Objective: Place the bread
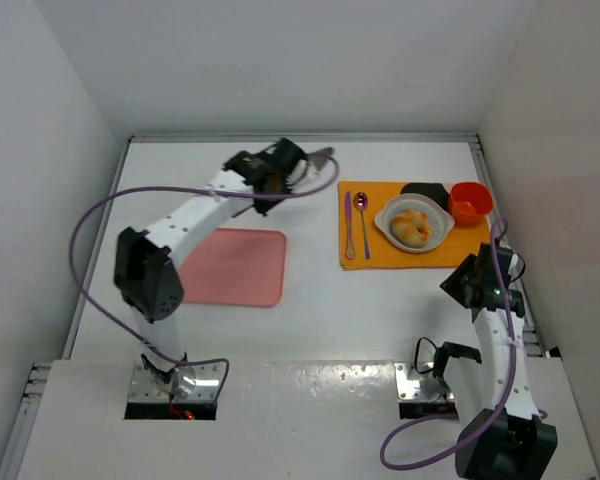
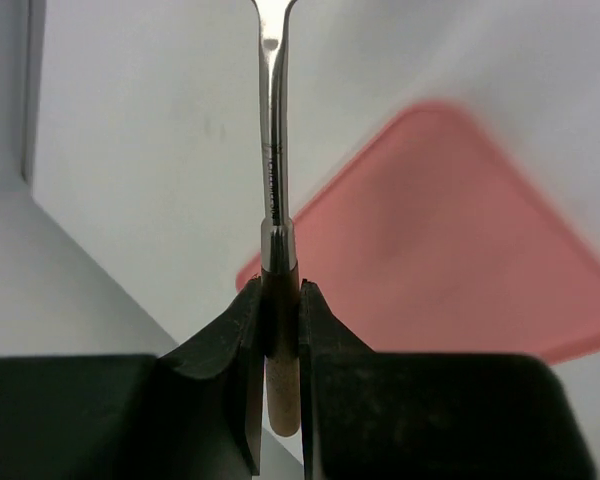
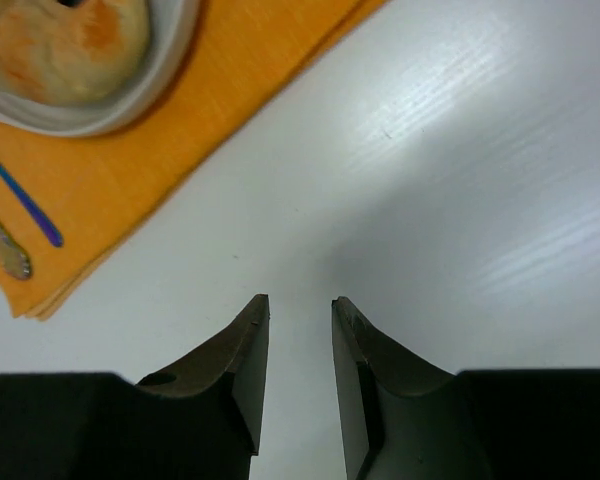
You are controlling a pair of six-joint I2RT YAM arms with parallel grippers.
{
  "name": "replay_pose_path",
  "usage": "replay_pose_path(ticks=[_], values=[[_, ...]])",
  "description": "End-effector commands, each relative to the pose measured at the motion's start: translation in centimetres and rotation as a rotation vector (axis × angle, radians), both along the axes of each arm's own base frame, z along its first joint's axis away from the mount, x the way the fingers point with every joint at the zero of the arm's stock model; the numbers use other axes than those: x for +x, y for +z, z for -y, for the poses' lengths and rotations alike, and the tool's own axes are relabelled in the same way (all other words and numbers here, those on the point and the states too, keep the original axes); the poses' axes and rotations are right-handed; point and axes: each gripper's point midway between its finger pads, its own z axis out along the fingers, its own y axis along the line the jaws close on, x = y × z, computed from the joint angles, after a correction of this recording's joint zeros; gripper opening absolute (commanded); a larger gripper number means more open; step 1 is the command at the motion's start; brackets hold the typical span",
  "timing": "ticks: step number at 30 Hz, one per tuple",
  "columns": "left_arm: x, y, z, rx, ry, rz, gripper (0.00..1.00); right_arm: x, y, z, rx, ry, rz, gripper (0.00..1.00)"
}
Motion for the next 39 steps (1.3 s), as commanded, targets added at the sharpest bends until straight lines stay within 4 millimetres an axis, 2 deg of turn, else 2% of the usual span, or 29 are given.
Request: replay_pose_path(ticks=[1, 2, 3, 4, 5, 6, 7, 8, 9, 10, 12, 15, 16, 20, 25, 29, 32, 35, 39], values=[[-1.9, -0.8, -9.0, -0.039, 0.214, -0.09, 0.0, -2.5, -1.6, -0.1, 0.001, 0.023, -0.08, 0.32], [-2.5, 0.4, -11.0, -0.076, 0.252, -0.063, 0.0, -3.1, -1.9, 0.0, -0.006, 0.01, -0.105, 0.32], [-3.6, -1.7, -14.7, -0.072, 0.343, -0.116, 0.0, -3.7, -2.2, 0.1, -0.01, 0.002, -0.127, 0.32], [-4.4, -2.2, -16.6, -0.071, 0.39, -0.122, 0.0, -4.3, -2.4, 0.9, -0.042, -0.036, -0.152, 0.36], [-5.3, -1.9, -18.4, -0.093, 0.432, -0.103, 0.0, -4.6, -2.6, 1.1, -0.046, -0.061, -0.166, 0.4], [-5.7, -2.4, -21.5, -0.11, 0.52, -0.095, 0.0, -5.1, -2.8, 1.2, -0.048, -0.077, -0.188, 0.44], [-7.8, -4.8, -22.9, -0.107, 0.561, -0.156, 0.0, -5.3, -2.9, 1.5, -0.061, -0.101, -0.193, 0.46], [-8.7, -5.6, -24.2, -0.113, 0.593, -0.168, 0.0, -5.5, -3.1, 1.6, -0.063, -0.108, -0.198, 0.48], [-9.5, -5.8, -26.6, -0.132, 0.666, -0.15, 0.0, -5.3, -3.1, 1.6, -0.061, -0.111, -0.19, 0.49], [-11.3, -7.9, -27.5, -0.136, 0.704, -0.204, 0.0, -5.1, -3.1, 1.4, -0.05, -0.104, -0.182, 0.49], [-13.3, -10.2, -30.1, -0.165, 0.807, -0.238, 0.0, -4.9, -3.2, 1.2, -0.038, -0.102, -0.175, 0.5], [-15.1, -12.2, -32.7, -0.208, 0.933, -0.262, 0.0, -4.8, -3.4, 1.1, -0.026, -0.104, -0.179, 0.5], [-15.4, -13.4, -32.9, -0.232, 0.952, -0.283, 0.0, -4.8, -3.4, 1.1, -0.027, -0.107, -0.176, 0.5], [-16.5, -15.6, -34.0, -0.271, 1.022, -0.344, 0.0, -4.9, -4.2, 0.4, 0.003, -0.081, -0.182, 0.53], [-17.1, -16.7, -34.7, -0.272, 1.052, -0.371, 0.0, -5.3, -4.9, -0.3, 0.037, -0.065, -0.184, 0.58], [-17.5, -17.2, -34.5, -0.269, 1.054, -0.393, 0.11, -6.1, -5.8, -0.7, 0.042, -0.057, -0.209, 0.81], [-17.8, -17.4, -34.3, -0.273, 1.042, -0.406, 0.23, -6.0, -5.8, -0.8, 0.041, -0.038, -0.2, 0.94], [-18.1, -17.7, -34.0, -0.279, 1.03, -0.42, 0.3, -5.9, -5.5, -0.8, 0.033, -0.023, -0.193, 0.99], [-18.3, -17.7, -33.9, -0.279, 1.03, -0.42, 0.41, -6.7, -5.7, -0.6, 0.021, -0.041, -0.219, 0.99]])
